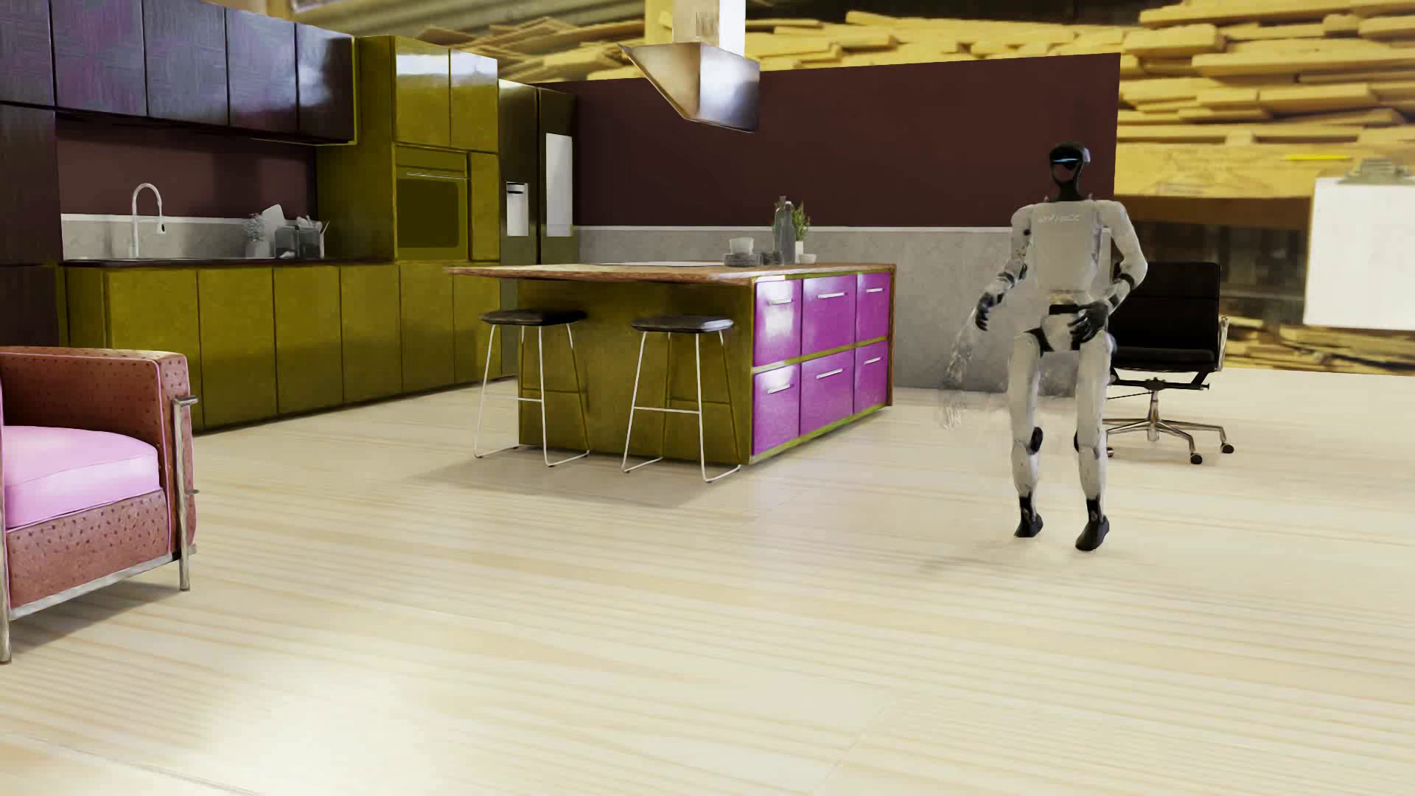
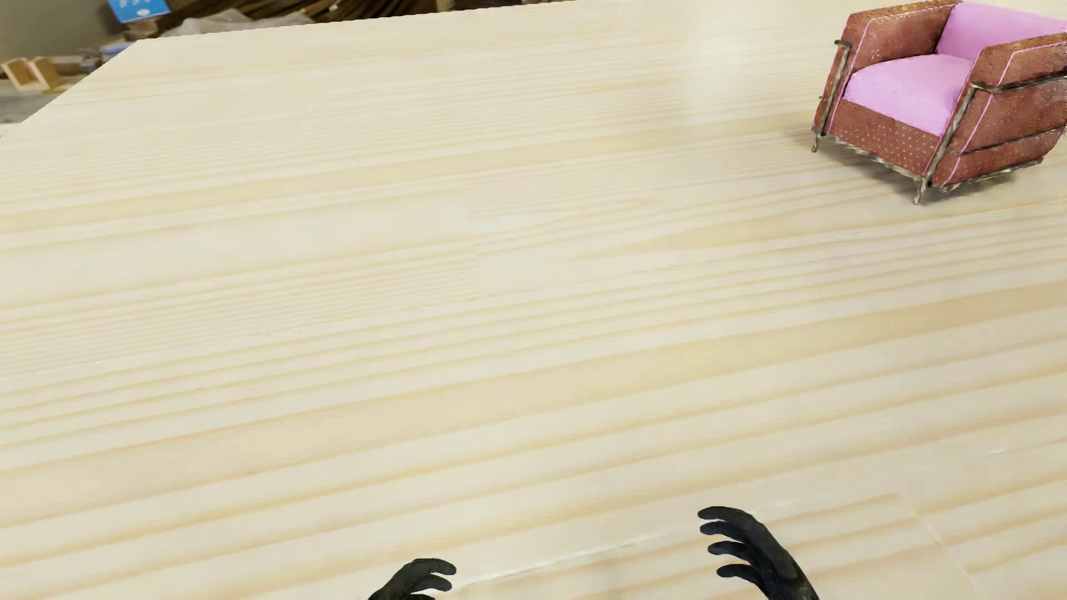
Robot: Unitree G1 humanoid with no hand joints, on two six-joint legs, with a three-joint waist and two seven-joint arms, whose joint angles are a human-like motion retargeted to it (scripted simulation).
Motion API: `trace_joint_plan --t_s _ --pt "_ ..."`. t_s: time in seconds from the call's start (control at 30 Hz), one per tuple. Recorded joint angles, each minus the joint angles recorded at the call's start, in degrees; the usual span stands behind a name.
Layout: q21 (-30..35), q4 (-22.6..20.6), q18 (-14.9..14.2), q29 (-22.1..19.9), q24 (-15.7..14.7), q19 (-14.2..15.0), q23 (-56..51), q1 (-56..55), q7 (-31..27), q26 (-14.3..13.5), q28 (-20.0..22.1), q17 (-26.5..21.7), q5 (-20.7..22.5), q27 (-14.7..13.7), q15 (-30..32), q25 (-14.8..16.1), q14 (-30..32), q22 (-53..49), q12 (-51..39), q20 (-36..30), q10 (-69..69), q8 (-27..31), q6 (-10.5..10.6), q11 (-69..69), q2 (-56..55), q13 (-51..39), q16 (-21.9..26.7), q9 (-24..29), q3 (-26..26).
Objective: Reach
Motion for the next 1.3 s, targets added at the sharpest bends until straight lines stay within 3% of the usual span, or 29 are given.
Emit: trace_joint_plan --t_s 0.23,0.3,0.4,0.43,0.6,0.63,0.7,0.9,1.0,1.13,1.2,1.23,1.3 --pt "-0.2 -0.3 0.0 0.0 0.0 0.0 0.1 -0.6 0.0 0.0 0.0 0.5 -0.3 0.0 0.6 0.0 0.2 -0.3 -1.1 -1.0 0.8 0.0 -0.4 0.0 -0.7 -0.1 0.6 0.3 -0.3" --pt "-0.2 0.3 0.0 0.0 0.0 0.0 0.7 1.2 0.0 0.0 0.0 0.5 0.5 0.0 0.4 0.0 3.2 -0.4 -1.4 -1.0 -4.0 0.0 -0.3 0.7 -0.5 -0.6 1.3 2.2 1.5" --pt "-0.1 0.2 0.0 0.0 0.0 0.0 1.0 0.3 0.0 0.0 0.0 0.0 0.6 0.0 0.9 0.0 0.8 0.3 -1.5 0.4 1.1 0.0 -0.4 0.6 -1.1 -0.5 1.2 3.1 1.2" --pt "0.2 0.1 0.0 0.0 0.0 0.0 1.0 0.3 0.0 0.0 0.0 -0.2 0.5 0.0 1.0 0.0 2.8 0.1 -1.6 0.8 -3.8 0.0 -0.6 0.7 -1.5 -0.5 1.2 3.7 1.4" --pt "2.4 0.3 0.0 0.0 0.0 0.0 2.8 -1.8 0.0 0.0 0.0 -1.1 0.9 0.0 4.3 0.0 1.4 1.2 -6.6 1.6 0.2 0.0 -1.2 -1.0 -4.6 -5.5 1.8 10.9 2.0" --pt "2.9 0.8 0.0 0.0 0.0 0.0 3.6 -3.7 0.0 0.0 0.0 -1.4 1.2 0.0 7.0 0.0 2.0 2.6 -8.6 1.1 0.3 0.0 -1.0 15.2 -6.8 -7.4 1.8 12.2 2.2" --pt "4.2 0.5 0.0 0.0 0.0 0.0 5.2 -7.9 0.0 0.0 0.0 -1.5 0.9 0.0 5.7 0.0 5.2 4.5 -13.1 1.0 -0.3 0.0 -1.5 16.3 -11.0 -11.8 2.5 16.1 1.3" --pt "7.7 1.3 0.0 0.0 0.0 0.0 10.6 -20.2 0.0 0.0 0.0 -2.0 0.7 0.0 6.6 0.0 13.6 7.3 -31.1 -4.6 0.6 0.0 -1.9 20.4 -25.3 -31.9 5.5 34.3 0.8" --pt "8.3 2.1 0.0 0.0 0.0 0.0 17.4 -26.7 0.0 0.0 0.0 -2.0 1.0 0.0 7.0 0.0 18.6 12.0 -43.9 -7.2 2.1 0.0 -1.9 22.9 -32.3 -45.7 6.5 34.3 0.8" --pt "14.8 3.4 0.0 0.0 0.0 0.0 26.9 -39.3 0.0 0.0 0.0 -4.2 0.3 0.0 5.4 0.0 26.1 21.5 -63.0 -11.5 8.5 0.0 -2.5 29.5 -43.2 -65.6 9.1 34.3 0.1" --pt "19.4 4.2 0.0 0.0 0.0 0.0 31.2 -44.8 0.0 0.0 0.0 -5.3 -0.8 0.0 3.5 0.0 26.3 25.7 -72.4 -13.9 13.8 0.0 -3.6 35.1 -48.6 -75.4 11.1 34.3 -0.2" --pt "18.2 4.0 0.0 0.0 0.0 0.0 33.0 -47.6 0.0 0.0 0.0 -5.4 -2.3 0.0 2.0 0.0 25.7 28.3 -77.0 -14.0 17.0 0.0 -4.4 38.9 -51.5 -80.1 11.7 34.3 -0.4" --pt "24.4 5.9 0.0 0.0 0.0 0.0 37.8 -54.3 0.0 0.0 0.0 -6.2 -2.7 0.0 -2.2 0.0 22.5 32.3 -86.6 -17.8 25.5 0.0 -4.6 46.8 -58.1 -89.1 13.0 34.3 0.0"
